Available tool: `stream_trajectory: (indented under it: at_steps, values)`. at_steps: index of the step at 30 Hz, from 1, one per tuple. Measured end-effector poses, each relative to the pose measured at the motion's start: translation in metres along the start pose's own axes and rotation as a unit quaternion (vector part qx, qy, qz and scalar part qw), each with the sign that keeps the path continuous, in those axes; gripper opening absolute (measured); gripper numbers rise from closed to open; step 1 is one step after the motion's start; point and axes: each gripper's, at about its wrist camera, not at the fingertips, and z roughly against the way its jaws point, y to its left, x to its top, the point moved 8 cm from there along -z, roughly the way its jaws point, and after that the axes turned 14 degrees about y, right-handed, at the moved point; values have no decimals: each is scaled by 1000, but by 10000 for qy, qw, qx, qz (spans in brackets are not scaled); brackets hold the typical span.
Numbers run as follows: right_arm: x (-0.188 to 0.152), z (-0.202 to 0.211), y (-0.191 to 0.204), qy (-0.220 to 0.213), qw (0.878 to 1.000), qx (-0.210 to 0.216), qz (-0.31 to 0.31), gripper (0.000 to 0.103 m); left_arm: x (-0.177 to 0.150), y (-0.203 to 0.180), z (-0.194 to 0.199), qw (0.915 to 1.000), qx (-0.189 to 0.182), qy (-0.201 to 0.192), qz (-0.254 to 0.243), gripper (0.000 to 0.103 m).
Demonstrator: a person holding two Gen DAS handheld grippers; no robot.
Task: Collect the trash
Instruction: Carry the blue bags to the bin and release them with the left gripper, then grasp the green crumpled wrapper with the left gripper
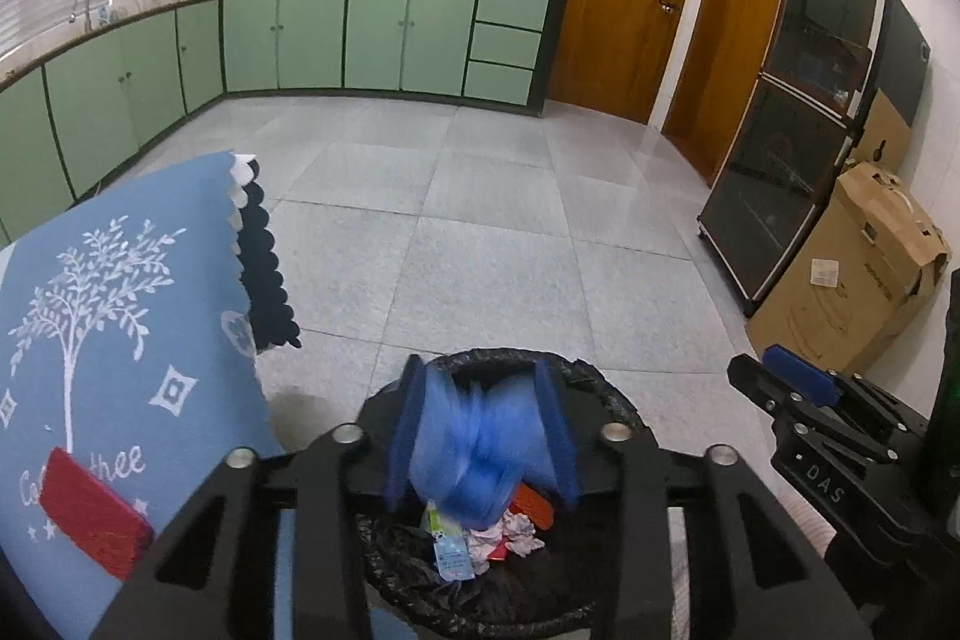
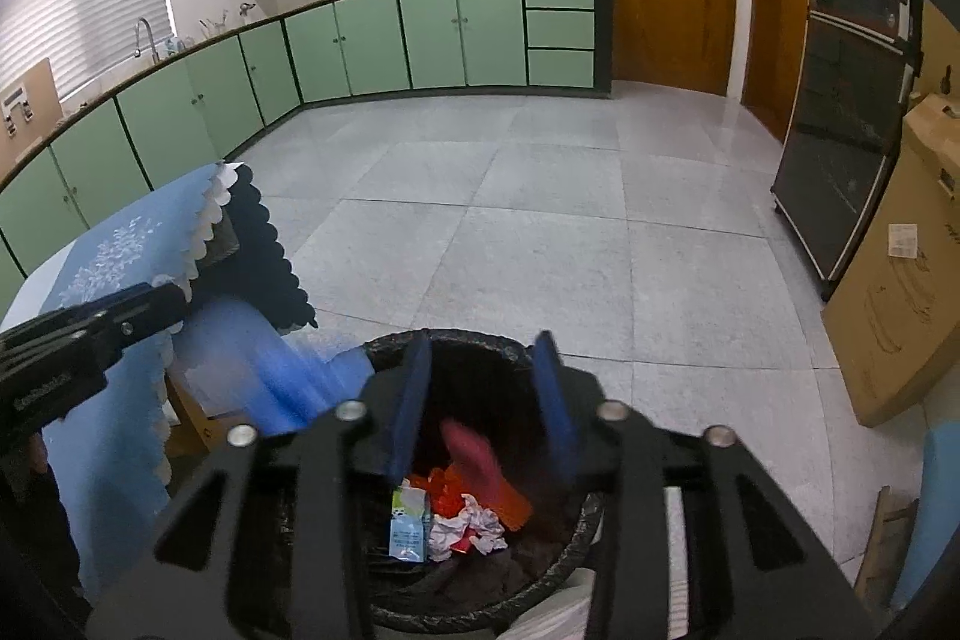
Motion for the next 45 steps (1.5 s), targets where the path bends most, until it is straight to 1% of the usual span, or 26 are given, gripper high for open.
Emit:
stream_trajectory:
  at_steps: [1, 2, 3, 4, 5, 6, 7, 8, 12, 15, 18, 22, 27, 31, 34, 40, 45]
  values:
    - [0, 1, 0, 1, 10000, -9, -16, 43, -1, 2, 1, 10000, 8, 10, 14, 44]
    - [-1, 2, -1, -6, 10000, -28, -44, 54, -1, 3, 3, 10000, 13, 6, 41, 49]
    - [-1, 4, -1, -25, 10000, -50, -82, 66, -1, 5, 6, 10000, 28, -21, 69, 51]
    - [-1, 6, 0, -51, 9999, -57, -106, 72, -1, 7, 9, 9999, 53, -47, 82, 54]
    - [1, 7, -1, -68, 9999, -64, -121, 83, -1, 10, 14, 9999, 103, -95, 92, 55]
    - [1, 10, 2, -94, 9999, -63, -127, 89, -2, 14, 20, 9997, 153, -136, 108, 61]
    - [2, 13, 4, -122, 9999, -22, -118, 89, -3, 18, 26, 9996, 202, -162, 136, 66]
    - [3, 14, 5, -140, 9998, 28, -108, 90, -4, 22, 31, 9994, 230, -181, 159, 70]
    - [5, 29, 24, -238, 9992, 302, -84, 91, -14, 41, 60, 9985, 381, -329, 232, 76]
    - [5, 39, 45, -271, 9981, 551, 15, 91, -25, 58, 82, 9972, 532, -422, 306, 77]
    - [4, 50, 70, -325, 9967, 713, 209, 91, -45, 80, 103, 9952, 685, -450, 541, 77]
    - [-3, 64, 108, -368, 9933, 956, 534, 91, -71, 104, 129, 9913, 925, -478, 801, 78]
    - [-19, 75, 144, -347, 9893, 1126, 856, 91, -108, 127, 151, 9871, 1127, -436, 1049, 80]
    - [-33, 79, 165, -282, 9866, 1215, 1050, 91, -136, 141, 160, 9841, 1199, -381, 1250, 81]
    - [-43, 80, 177, -217, 9849, 1258, 1172, 91, -149, 146, 163, 9827, 1211, -371, 1350, 81]
    - [-59, 84, 187, -211, 9827, 1254, 1348, 91, -166, 139, 165, 9824, 1288, -385, 1299, 80]
    - [-66, 83, 189, -190, 9821, 1239, 1407, 91, -170, 132, 153, 9831, 1319, -321, 1225, 72]
